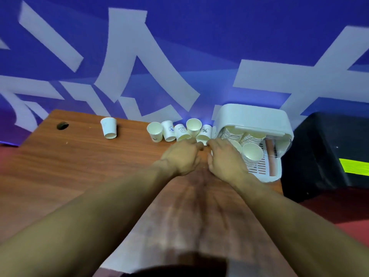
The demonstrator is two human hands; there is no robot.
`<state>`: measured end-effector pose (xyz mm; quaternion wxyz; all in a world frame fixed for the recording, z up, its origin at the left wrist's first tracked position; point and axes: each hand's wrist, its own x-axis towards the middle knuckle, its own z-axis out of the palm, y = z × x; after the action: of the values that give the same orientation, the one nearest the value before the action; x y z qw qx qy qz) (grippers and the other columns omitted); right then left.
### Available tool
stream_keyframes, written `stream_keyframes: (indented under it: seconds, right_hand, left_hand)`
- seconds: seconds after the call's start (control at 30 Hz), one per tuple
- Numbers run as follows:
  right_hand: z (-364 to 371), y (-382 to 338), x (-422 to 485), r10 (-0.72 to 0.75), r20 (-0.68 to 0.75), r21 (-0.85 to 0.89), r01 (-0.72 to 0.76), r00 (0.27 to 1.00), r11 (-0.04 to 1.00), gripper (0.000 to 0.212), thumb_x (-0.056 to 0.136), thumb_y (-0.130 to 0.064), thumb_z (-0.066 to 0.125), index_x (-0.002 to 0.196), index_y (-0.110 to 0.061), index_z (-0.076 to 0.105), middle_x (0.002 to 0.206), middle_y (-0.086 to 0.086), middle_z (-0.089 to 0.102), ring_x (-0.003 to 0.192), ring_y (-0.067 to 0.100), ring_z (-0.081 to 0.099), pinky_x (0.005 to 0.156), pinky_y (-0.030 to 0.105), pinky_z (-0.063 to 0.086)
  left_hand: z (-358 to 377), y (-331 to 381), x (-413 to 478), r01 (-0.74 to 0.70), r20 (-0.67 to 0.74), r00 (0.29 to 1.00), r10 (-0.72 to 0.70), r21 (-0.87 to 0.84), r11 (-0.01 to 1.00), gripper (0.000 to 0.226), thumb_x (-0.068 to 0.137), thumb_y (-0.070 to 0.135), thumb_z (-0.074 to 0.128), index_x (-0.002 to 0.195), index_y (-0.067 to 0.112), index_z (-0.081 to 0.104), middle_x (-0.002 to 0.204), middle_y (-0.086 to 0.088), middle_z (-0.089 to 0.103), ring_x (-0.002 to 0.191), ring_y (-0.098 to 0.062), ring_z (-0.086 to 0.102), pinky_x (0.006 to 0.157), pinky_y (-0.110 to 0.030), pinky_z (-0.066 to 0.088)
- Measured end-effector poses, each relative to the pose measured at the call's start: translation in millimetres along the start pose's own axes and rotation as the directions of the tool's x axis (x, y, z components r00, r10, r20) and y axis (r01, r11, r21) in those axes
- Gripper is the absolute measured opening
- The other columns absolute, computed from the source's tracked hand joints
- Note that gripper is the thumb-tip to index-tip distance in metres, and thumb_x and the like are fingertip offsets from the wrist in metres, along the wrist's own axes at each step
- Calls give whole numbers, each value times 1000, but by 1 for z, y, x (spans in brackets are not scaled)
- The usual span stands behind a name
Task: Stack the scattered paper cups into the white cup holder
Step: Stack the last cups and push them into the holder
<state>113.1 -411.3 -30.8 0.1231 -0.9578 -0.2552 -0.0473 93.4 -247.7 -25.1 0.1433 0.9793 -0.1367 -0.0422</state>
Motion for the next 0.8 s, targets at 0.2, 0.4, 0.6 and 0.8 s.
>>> stream_keyframes:
  seconds: [0.2, 0.4, 0.6, 0.8]
  right_hand:
    - [3, -62, 14, -140, 6, 23, 140, 990, 990, 28, 86, -20, 55, 113, -13, 58, 107, 7, 59, 100, 29, 53, 81, 38, 44]
    - [10, -118, 41, -223, 36, 31, 222, 974, 975, 28, 90, -25, 52, 116, -16, 55, 107, 4, 56, 103, 26, 50, 77, 35, 41]
    - [30, -162, 76, -199, 94, 32, 197, 976, 980, 26, 90, -26, 51, 114, -15, 54, 108, 3, 54, 104, 26, 50, 76, 34, 40]
    - [71, -188, 118, -118, 173, 12, 118, 978, 993, 28, 88, -25, 54, 114, -14, 56, 110, 5, 56, 101, 27, 50, 81, 39, 46]
  left_hand:
    - [-27, -53, -57, 204, -50, 978, -203, 22, 979, 33, 90, 35, 53, 122, 26, 55, 125, -1, 56, 103, -28, 59, 84, -41, 50]
    - [-51, -102, -103, 320, -132, 941, -313, 38, 947, 33, 93, 34, 53, 125, 24, 56, 125, 2, 56, 105, -25, 58, 84, -35, 48]
    - [-59, -170, -118, 385, -124, 918, -376, 56, 921, 32, 93, 36, 54, 123, 26, 55, 127, 1, 55, 103, -27, 59, 77, -36, 47]
    - [-53, -246, -96, 418, -77, 903, -422, -61, 906, 33, 91, 37, 56, 121, 26, 57, 124, -1, 56, 103, -29, 60, 81, -39, 51]
